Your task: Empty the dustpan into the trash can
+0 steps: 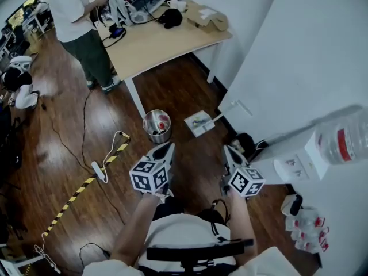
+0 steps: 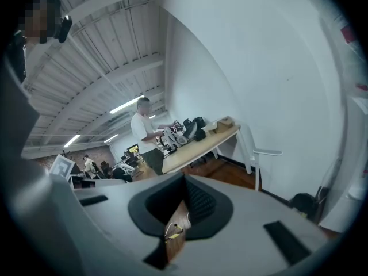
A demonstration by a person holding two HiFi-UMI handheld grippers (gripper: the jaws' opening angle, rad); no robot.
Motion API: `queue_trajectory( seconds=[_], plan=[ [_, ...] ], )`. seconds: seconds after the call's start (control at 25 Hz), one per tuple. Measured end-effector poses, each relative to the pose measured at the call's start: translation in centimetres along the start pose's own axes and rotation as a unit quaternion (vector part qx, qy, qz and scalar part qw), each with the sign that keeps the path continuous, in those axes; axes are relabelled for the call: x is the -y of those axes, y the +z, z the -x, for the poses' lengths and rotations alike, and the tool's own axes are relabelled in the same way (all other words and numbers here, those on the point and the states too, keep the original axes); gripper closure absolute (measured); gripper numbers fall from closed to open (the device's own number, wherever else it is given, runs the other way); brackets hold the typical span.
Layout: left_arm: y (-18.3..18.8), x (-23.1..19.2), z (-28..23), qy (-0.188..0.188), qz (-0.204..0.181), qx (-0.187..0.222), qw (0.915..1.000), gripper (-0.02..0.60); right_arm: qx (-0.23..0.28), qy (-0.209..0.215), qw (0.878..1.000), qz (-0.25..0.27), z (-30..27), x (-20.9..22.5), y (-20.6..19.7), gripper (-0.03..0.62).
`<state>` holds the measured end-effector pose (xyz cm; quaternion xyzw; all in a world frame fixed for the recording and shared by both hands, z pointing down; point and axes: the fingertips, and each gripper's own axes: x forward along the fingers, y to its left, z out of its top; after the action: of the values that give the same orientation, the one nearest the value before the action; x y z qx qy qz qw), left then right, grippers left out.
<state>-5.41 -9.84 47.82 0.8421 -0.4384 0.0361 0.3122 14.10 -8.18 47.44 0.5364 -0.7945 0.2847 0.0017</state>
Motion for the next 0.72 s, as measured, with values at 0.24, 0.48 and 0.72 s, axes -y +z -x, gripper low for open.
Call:
queue_trajectory(
  seconds=[0.24,0.48,0.72],
  plan=[
    [2.2,-2.8,-2.5,-0.018,0.003,-0.012,0.9998,0.594,0.003,-0.027,1.000,0.010,-3.2,0.5,1.4,0.583],
    [2.8,-3.8,-5.4,-0.024,0.014,-0.019,0.9994,0.594,0.005,-0.061,0.998,0.018,-5.1,3.9,2.4,0.585],
    [4.0,-4.3,-9.3,-0.025,0.015,-0.022,0.9993,0.594,0.001,-0.077,0.997,0.025,-8.4,7.9,3.7,0.576]
  ],
)
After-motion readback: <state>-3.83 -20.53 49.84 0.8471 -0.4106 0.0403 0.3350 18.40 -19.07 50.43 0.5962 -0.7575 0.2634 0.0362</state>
